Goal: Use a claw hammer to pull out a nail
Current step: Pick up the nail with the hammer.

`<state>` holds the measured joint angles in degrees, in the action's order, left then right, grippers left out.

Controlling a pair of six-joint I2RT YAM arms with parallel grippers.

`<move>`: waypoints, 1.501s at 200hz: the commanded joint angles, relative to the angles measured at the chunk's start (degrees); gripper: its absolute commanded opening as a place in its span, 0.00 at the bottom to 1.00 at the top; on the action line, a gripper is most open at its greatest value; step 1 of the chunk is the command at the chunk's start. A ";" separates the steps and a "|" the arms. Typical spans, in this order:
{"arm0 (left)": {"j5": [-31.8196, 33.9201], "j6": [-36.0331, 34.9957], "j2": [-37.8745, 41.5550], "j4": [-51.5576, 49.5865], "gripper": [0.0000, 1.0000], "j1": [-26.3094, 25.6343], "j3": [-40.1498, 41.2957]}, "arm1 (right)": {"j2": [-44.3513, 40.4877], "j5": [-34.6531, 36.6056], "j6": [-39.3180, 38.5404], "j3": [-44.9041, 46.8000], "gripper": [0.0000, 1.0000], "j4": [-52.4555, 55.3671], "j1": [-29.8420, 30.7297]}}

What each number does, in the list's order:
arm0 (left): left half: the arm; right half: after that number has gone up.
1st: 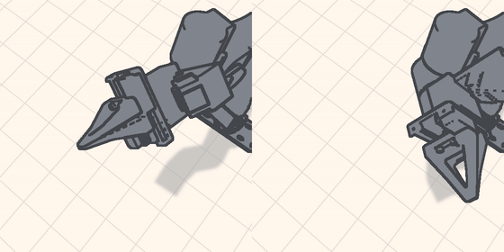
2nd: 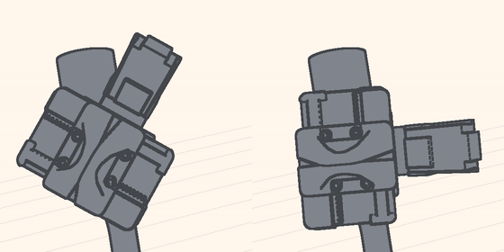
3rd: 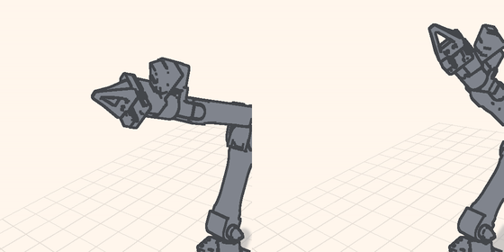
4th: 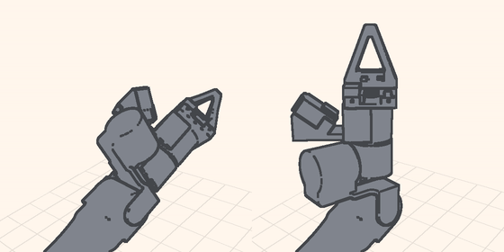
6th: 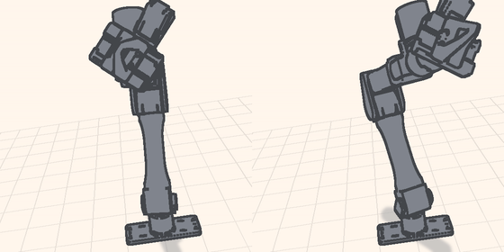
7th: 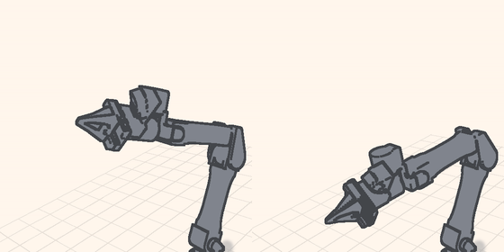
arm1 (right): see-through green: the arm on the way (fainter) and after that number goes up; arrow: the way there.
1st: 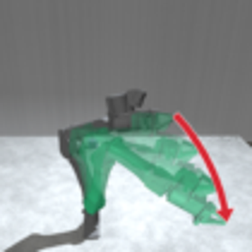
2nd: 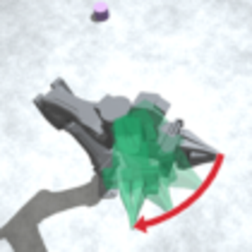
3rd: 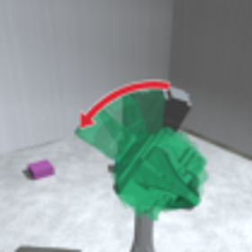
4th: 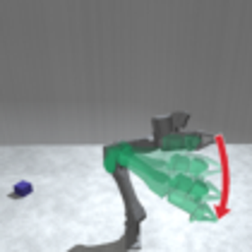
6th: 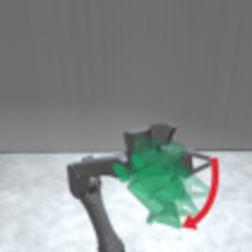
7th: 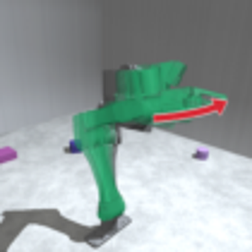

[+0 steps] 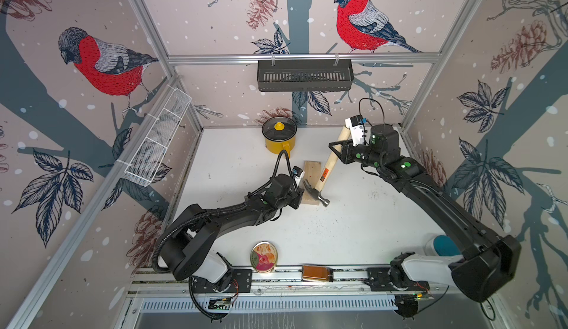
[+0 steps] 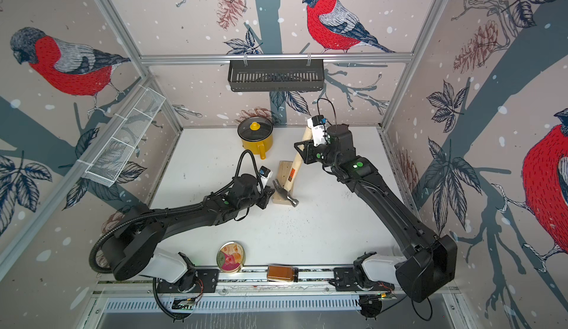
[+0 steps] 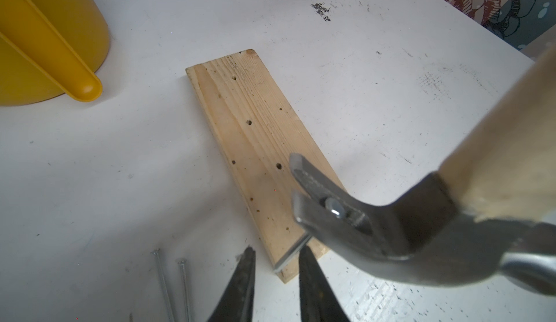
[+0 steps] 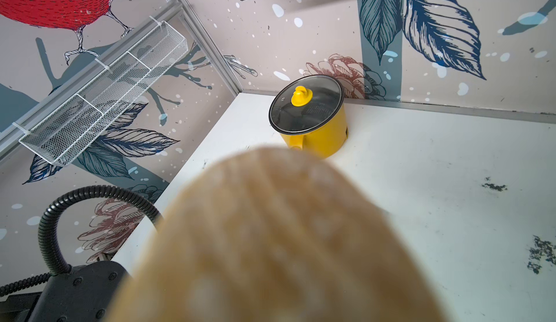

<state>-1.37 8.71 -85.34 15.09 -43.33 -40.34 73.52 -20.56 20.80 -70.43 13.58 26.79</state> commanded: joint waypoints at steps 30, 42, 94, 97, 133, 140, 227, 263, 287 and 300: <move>0.59 -1.05 -0.97 -0.57 0.23 -0.13 -1.18 | -0.75 -2.12 1.97 -0.43 0.00 -4.95 0.05; 0.58 -1.04 -0.97 -0.57 0.23 -0.18 -1.16 | -0.74 -2.23 2.04 -0.35 0.00 -4.90 0.10; -0.22 -1.20 -0.79 -0.31 0.16 -0.35 -1.23 | -0.51 -2.21 2.00 -0.30 0.00 -5.09 0.17; -0.19 -1.18 -0.75 -0.35 0.16 -0.37 -1.19 | -0.54 -2.10 2.03 -0.27 0.00 -5.14 0.15; -0.48 -1.49 -0.55 -0.29 0.14 -0.44 -1.13 | -0.47 -2.29 2.05 -0.13 0.00 -5.29 0.12; -0.56 -1.50 -0.46 -0.19 0.13 -0.52 -1.07 | -0.48 -2.30 2.15 -0.12 0.00 -5.31 0.17; -0.30 -1.49 0.52 0.09 0.00 -0.61 -0.71 | -0.55 -2.12 2.29 0.80 0.00 -5.52 0.19; -0.24 -1.24 0.87 0.15 0.00 -0.61 -0.80 | -0.46 -2.25 2.37 1.35 0.00 -5.69 0.19; 0.45 -0.74 1.06 0.20 0.00 -0.62 -0.86 | -0.65 -2.04 2.31 1.59 0.00 -5.75 0.14; 1.15 -0.42 0.99 0.11 0.00 -0.55 -1.03 | -0.83 -1.78 2.22 1.83 0.00 -5.74 0.19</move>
<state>-1.34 7.70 -84.62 13.91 -43.99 -41.19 73.45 -21.34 21.21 -68.77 13.17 26.89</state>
